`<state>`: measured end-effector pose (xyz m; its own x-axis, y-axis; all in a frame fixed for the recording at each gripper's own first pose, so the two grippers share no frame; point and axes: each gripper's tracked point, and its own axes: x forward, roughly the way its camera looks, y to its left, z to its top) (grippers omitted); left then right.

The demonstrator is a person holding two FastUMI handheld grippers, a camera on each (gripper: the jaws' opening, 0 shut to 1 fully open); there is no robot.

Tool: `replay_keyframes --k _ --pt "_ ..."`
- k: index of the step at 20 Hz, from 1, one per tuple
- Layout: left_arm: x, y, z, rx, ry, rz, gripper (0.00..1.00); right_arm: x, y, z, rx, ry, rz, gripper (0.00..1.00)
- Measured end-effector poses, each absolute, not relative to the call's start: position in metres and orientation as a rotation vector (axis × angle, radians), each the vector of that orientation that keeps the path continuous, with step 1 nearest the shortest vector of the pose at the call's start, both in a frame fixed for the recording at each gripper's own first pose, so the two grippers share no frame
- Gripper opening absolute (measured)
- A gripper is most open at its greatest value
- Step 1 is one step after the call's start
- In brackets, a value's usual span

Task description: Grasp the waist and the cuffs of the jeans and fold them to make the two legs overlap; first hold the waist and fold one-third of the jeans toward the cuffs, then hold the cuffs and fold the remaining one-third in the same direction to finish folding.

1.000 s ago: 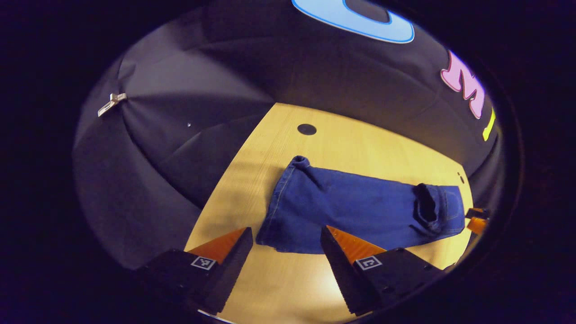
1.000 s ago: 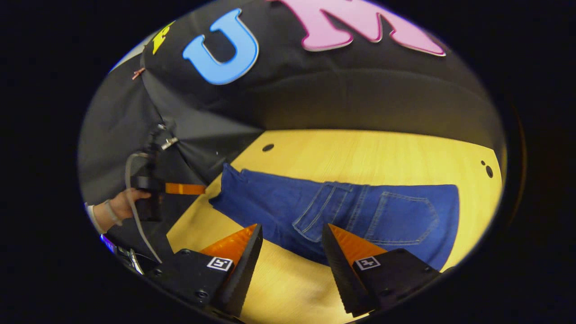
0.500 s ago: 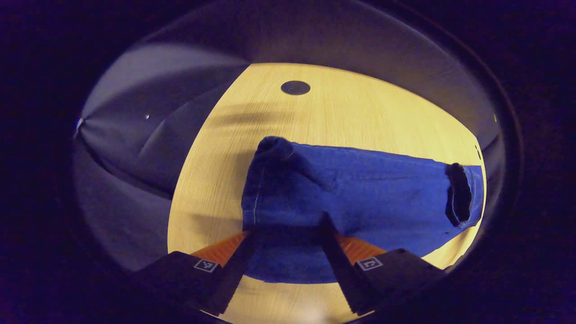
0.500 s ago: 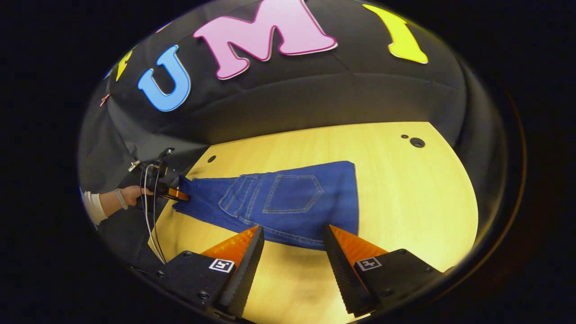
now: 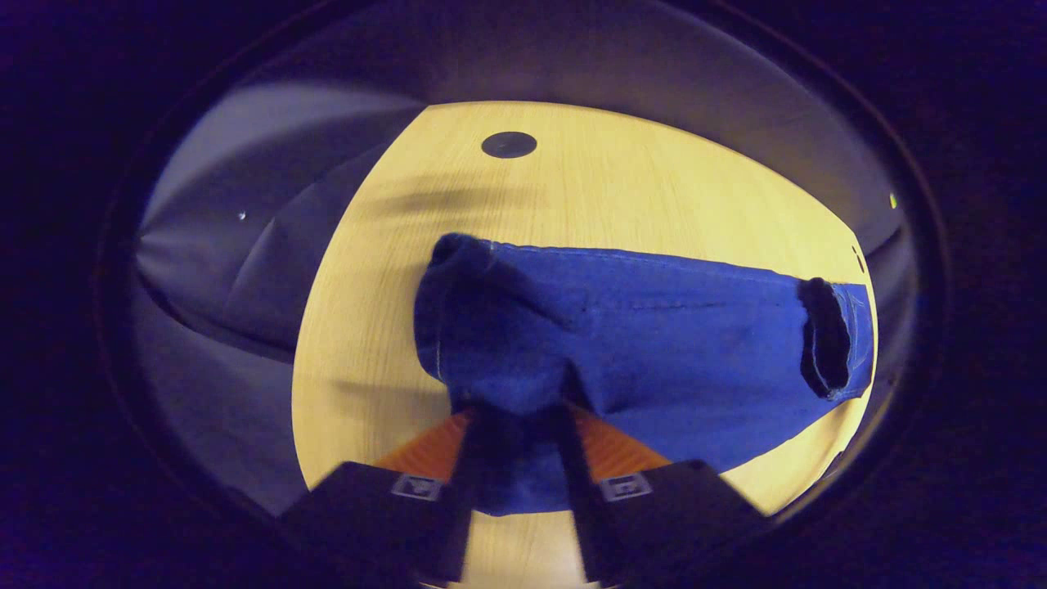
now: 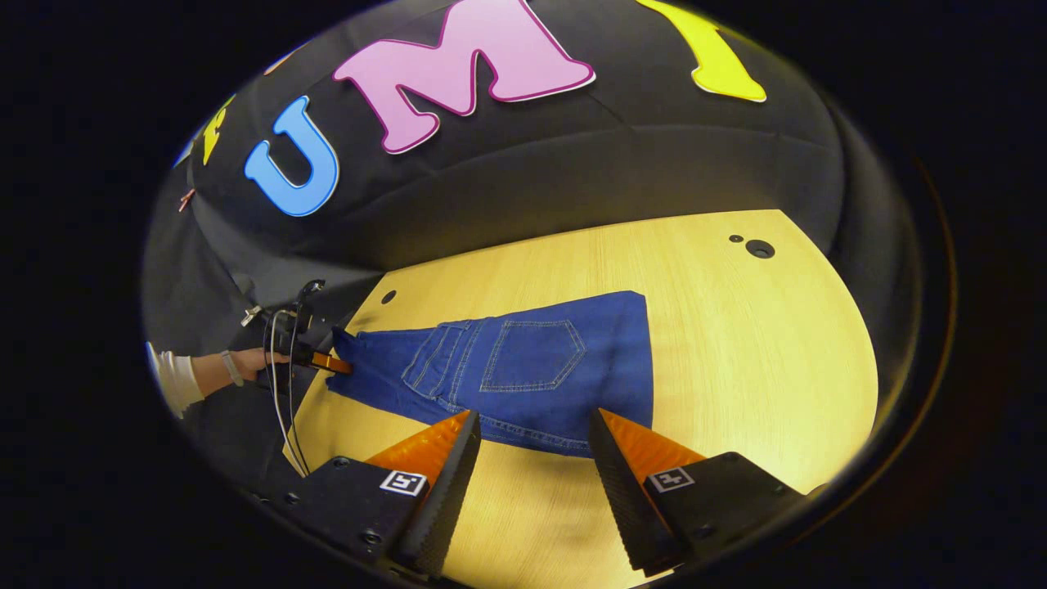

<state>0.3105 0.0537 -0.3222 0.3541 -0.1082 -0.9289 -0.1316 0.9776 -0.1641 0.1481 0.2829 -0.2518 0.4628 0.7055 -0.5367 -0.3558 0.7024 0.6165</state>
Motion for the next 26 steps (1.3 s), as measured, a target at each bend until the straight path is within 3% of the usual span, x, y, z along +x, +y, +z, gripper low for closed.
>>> replay_keyframes --k 2,4,9,15,21,26 --pt "0.313 0.054 -0.318 -0.226 1.212 0.045 0.16 0.146 0.283 -0.248 0.456 0.858 0.691 0.82" --pt "0.312 0.053 -0.320 -0.215 1.218 0.090 0.07 0.144 0.279 -0.246 0.453 0.854 0.692 0.82" --pt "0.320 0.027 -0.273 -0.238 1.137 0.028 0.06 0.147 0.262 -0.239 0.461 0.828 0.665 0.82" --pt "0.340 -0.045 -0.146 -0.378 0.939 -0.136 0.06 0.145 0.254 -0.228 0.481 0.798 0.659 0.82" --pt "0.366 -0.198 -0.043 -0.382 0.807 -0.363 0.06 0.141 0.244 -0.212 0.502 0.758 0.660 0.82" --pt "0.381 -0.350 -0.048 -0.337 0.856 -0.536 0.06 0.142 0.211 -0.213 0.482 0.727 0.631 0.82"
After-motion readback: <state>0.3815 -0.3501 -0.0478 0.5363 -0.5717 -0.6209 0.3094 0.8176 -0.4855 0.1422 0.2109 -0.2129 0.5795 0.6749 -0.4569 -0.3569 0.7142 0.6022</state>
